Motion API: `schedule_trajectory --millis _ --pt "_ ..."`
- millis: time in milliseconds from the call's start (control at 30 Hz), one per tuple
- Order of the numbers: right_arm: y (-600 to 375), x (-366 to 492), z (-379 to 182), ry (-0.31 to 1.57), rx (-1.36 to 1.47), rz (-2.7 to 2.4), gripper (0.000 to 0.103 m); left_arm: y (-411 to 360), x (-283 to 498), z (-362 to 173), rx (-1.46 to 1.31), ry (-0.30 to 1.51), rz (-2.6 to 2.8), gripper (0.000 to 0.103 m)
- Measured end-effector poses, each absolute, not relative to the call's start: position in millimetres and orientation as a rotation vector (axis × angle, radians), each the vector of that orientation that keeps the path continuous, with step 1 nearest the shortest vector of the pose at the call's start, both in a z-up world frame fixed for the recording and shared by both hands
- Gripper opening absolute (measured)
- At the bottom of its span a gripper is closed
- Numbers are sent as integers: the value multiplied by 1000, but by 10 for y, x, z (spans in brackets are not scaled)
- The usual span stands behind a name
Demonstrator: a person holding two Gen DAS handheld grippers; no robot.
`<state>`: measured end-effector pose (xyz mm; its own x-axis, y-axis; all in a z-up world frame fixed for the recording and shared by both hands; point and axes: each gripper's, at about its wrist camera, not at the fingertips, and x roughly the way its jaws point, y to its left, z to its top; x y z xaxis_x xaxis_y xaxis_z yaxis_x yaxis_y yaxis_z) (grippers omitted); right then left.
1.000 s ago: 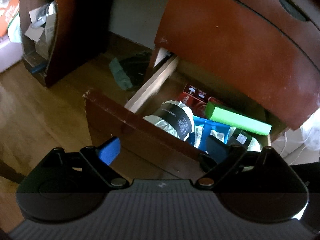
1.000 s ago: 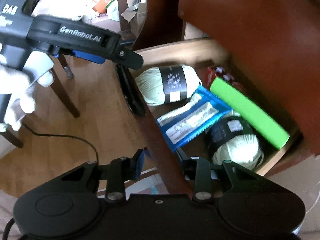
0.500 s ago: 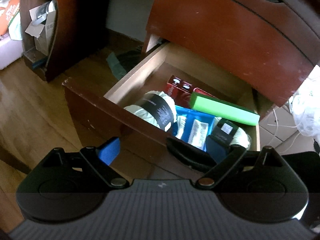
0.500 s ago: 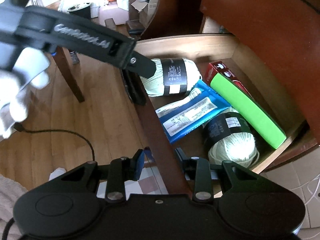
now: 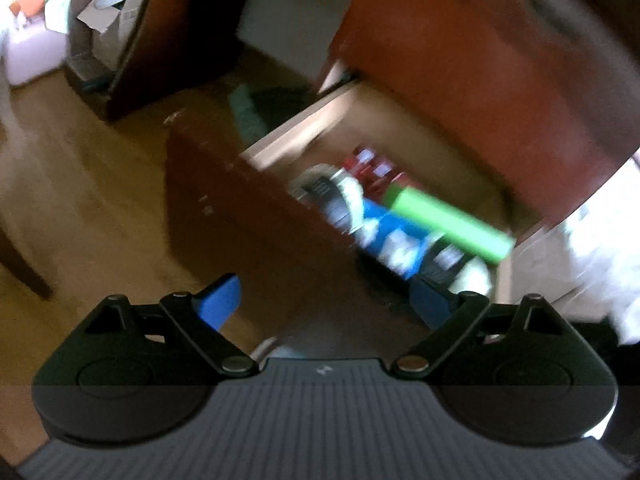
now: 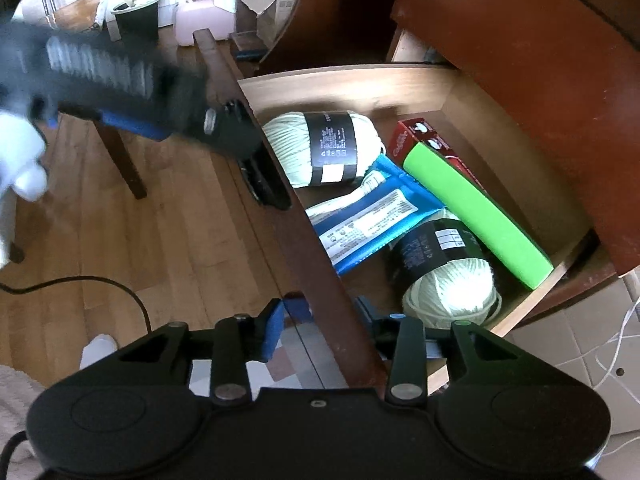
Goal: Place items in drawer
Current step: 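Release the drawer handle and withdraw the left gripper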
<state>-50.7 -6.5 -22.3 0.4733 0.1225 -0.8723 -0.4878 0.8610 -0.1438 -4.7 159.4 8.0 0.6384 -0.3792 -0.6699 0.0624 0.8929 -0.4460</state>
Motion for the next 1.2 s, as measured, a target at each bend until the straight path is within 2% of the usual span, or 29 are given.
schedule_trajectory --millis 233,567,767,1033,1100,1200 --pt "-226 -351 -73 1005 -405 377 47 1400 62 36 -388 877 -196 93" --pt "-528 -225 100 989 -427 381 48 959 32 69 -190 883 -188 95" --pt "-663 -195 165 970 -447 387 48 942 -13 47 -183 852 -186 96" --pt "-679 -196 145 945 -522 375 51 1025 12 8 -220 847 -201 102" --pt "-666 -226 97 930 -531 377 54 1012 2 27 -214 843 -184 102" --pt "-636 -326 45 911 -561 370 67 1051 -8 29 -332 925 -224 102"
